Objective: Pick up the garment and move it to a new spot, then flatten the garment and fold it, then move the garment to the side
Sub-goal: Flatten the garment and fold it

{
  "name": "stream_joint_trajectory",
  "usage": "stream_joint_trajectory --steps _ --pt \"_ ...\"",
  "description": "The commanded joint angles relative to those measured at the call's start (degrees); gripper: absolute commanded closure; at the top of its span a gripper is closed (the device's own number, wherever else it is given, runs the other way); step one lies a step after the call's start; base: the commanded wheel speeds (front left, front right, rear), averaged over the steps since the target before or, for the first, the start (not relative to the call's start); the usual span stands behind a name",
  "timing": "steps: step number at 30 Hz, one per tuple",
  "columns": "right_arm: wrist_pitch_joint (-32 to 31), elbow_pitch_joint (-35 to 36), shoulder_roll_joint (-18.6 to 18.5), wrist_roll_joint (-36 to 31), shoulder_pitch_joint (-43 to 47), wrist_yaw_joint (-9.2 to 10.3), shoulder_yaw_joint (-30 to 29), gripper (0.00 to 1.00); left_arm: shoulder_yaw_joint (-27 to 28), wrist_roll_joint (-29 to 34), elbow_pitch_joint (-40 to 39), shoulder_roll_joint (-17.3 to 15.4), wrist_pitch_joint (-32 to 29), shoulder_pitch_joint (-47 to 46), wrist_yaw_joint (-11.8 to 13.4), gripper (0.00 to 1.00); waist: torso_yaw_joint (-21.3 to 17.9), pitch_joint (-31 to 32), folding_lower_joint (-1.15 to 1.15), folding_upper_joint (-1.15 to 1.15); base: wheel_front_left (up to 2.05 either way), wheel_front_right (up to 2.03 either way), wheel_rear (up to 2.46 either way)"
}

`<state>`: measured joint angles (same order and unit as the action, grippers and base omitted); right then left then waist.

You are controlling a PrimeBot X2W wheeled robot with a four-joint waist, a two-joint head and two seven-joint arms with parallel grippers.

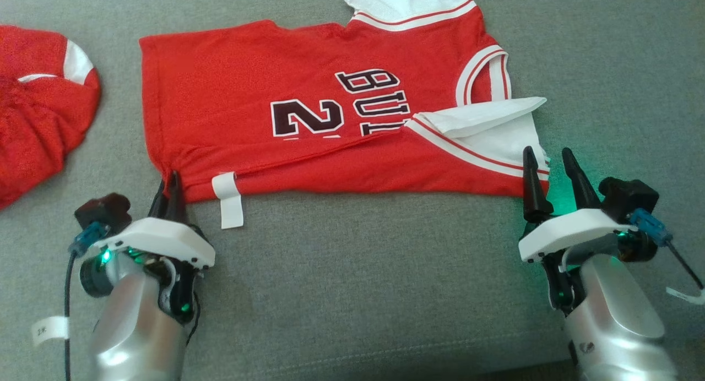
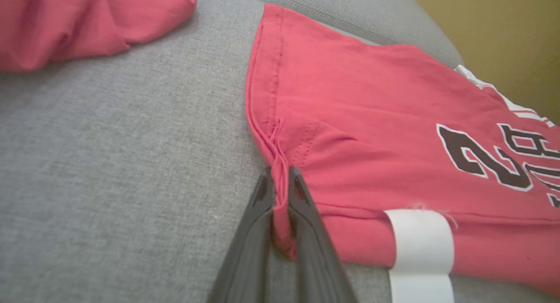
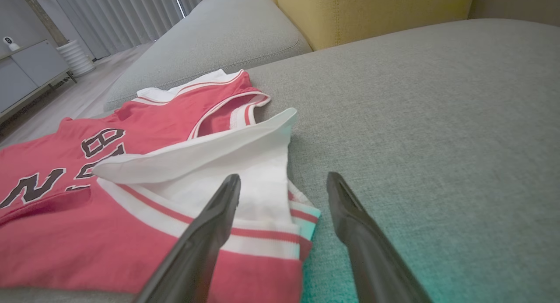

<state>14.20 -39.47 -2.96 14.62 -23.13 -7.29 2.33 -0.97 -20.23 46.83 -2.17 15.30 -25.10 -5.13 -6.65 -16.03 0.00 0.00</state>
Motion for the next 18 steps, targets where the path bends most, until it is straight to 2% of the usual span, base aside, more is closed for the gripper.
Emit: stream_joint_trajectory --steps 1,12,13,14,15,18 --pt "0.7 1.7 0.1 0.2 -1.2 -0.2 1.5 0.0 0.8 0.4 0.7 -0.7 -0.3 0.1 -0.4 1.0 0.1 0.0 0.0 0.0 0.0 0.0 0.0" --pt "-2.7 -2.6 0.1 -1.3 0.2 -0.2 1.3 0.0 -0.7 -0.8 -1.0 -0.7 -0.3 1.5 -0.4 1.0 1.1 0.1 0.0 0.0 0.0 0.0 0.0" --pt "-3.3 -3.3 0.1 -1.6 0.1 -0.2 1.1 0.25 -0.7 -0.8 -1.1 -0.7 -0.3 1.5 -0.4 1.0 1.2 0.1 0.0 0.0 0.0 0.0 0.0" --pt "-3.7 -3.8 0.1 -1.6 0.1 -0.2 1.0 0.6 -0.8 -0.8 -1.4 -0.7 -0.3 1.5 -0.4 1.0 1.3 0.1 0.0 0.0 0.0 0.0 0.0" --pt "-4.3 -4.3 0.1 -1.7 0.1 -0.2 1.2 1.0 -0.8 -0.8 -1.5 -0.7 -0.3 1.5 -0.4 1.0 1.4 0.1 0.0 0.0 0.0 0.0 0.0" --pt "-4.9 -4.9 0.1 -0.4 -0.1 -0.2 2.2 1.0 -0.8 -0.7 -2.1 -0.7 -0.3 1.6 -0.5 1.0 1.6 0.2 0.0 0.0 0.0 0.0 0.0"
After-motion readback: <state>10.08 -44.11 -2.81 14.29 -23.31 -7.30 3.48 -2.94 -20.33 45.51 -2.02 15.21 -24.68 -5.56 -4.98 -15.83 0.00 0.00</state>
